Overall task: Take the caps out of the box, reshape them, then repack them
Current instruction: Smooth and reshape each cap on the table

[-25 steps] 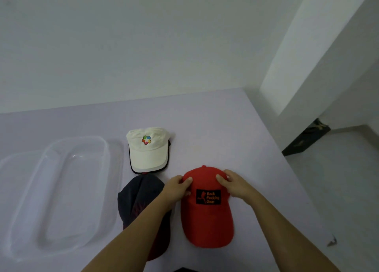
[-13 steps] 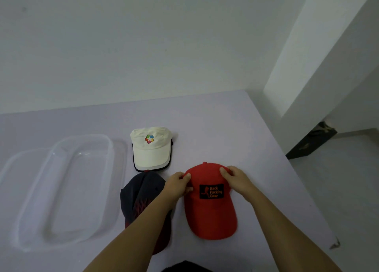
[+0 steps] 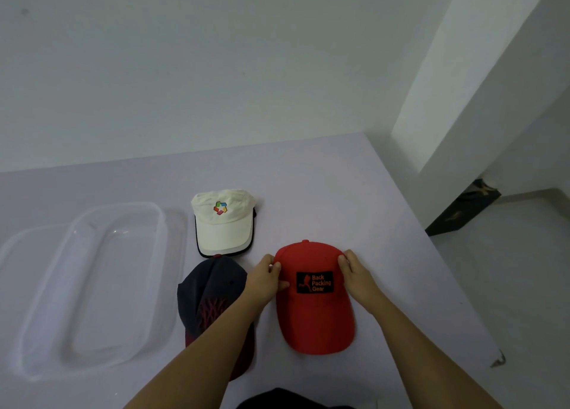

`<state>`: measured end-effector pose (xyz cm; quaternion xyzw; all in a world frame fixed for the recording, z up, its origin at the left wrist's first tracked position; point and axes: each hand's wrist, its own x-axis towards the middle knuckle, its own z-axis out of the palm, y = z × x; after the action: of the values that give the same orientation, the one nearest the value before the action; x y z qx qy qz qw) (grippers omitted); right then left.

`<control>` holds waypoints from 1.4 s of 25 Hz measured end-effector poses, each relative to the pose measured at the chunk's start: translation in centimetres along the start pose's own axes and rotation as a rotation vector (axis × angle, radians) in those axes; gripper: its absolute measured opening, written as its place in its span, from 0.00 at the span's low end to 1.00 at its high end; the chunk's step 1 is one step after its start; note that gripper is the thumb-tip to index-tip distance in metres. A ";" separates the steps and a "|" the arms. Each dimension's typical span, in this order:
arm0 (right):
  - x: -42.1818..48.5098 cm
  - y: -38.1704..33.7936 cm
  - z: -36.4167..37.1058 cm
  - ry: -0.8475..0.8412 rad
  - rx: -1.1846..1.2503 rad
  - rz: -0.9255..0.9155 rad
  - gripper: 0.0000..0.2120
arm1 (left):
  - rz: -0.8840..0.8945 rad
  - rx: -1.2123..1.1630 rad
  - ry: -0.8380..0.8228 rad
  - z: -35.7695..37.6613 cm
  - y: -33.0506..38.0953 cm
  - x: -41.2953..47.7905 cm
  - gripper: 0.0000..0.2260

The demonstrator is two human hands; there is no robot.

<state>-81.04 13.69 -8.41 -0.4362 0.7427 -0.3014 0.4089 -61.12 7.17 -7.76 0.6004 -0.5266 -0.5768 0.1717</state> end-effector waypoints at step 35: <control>1.2 0.1 0.0 -0.121 0.134 0.081 0.06 | -0.129 0.036 0.040 -0.4 -0.5 -0.1 0.07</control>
<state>-81.43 12.64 -8.91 -0.3951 0.7120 -0.3066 0.4930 -60.55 7.27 -8.03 0.6475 -0.4936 -0.5651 0.1336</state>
